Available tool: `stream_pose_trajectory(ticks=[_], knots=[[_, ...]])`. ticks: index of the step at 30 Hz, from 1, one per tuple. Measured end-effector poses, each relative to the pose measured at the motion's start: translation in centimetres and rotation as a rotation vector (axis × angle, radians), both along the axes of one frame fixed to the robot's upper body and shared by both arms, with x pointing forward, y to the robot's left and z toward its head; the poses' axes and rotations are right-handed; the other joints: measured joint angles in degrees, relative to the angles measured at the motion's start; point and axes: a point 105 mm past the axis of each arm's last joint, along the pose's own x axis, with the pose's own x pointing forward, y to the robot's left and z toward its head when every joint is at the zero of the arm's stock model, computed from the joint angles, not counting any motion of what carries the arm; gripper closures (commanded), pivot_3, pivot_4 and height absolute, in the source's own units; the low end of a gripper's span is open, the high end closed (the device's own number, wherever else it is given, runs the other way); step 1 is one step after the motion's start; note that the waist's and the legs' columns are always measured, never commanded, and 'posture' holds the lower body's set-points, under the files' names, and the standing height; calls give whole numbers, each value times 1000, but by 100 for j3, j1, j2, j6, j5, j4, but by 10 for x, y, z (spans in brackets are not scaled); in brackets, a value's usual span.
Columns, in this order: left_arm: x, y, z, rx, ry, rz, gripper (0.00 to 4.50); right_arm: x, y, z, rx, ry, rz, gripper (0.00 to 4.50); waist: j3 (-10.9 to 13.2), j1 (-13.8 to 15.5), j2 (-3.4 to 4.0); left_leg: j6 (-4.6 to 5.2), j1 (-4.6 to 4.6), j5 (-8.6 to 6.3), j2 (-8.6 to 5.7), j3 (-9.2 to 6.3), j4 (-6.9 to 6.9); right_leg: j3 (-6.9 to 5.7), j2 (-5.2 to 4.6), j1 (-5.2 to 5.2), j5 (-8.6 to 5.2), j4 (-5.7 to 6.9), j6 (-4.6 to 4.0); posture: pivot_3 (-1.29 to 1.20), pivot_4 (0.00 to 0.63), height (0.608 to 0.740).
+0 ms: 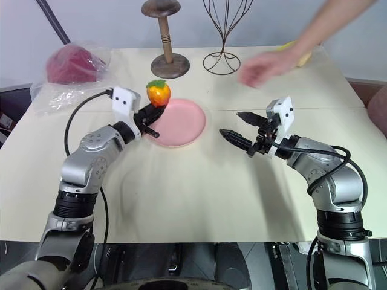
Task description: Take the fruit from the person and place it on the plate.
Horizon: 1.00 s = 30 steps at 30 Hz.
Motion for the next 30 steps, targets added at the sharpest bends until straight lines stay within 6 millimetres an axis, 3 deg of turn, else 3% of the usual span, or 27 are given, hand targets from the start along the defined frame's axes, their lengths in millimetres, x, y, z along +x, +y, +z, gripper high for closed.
stream_pose_trajectory(ticks=[11, 14, 19, 25, 30], knots=[[19, -9, -37, 118, 151, 25, 4229, -5, 4, -7, 9, 10, -10, 0, 0, 0, 0, -1, -2, 0, -1, 0, -1, 0, -1, -3, 0, 0, 0, 0, 150, 740], [17, -15, -40, 131, 167, 3, 2846, -5, 4, -8, 12, 13, -19, 0, 0, 0, 0, -1, -2, 0, -1, 0, 0, 0, -1, -2, 0, 1, 0, 0, 150, 740], [15, -22, -41, 121, 177, -30, 109, -5, 3, -8, 12, 12, -29, 0, 0, 1, 0, -1, -2, 1, -1, 0, 0, 0, -2, -3, 0, 1, 0, 0, 150, 740], [16, -14, -35, 132, 159, 4, 43, -5, 3, -10, 13, 16, -34, 0, 0, 0, 0, -1, -3, 0, -1, 0, 0, 1, -2, -4, 0, 2, 0, 0, 150, 740], [18, 9, 8, -19, 21, 73, 43, -5, 2, -8, 14, 8, -32, 0, 0, -3, 0, -2, -8, 1, 1, 0, 1, 1, -2, -11, 0, 3, 0, 0, 150, 740]])
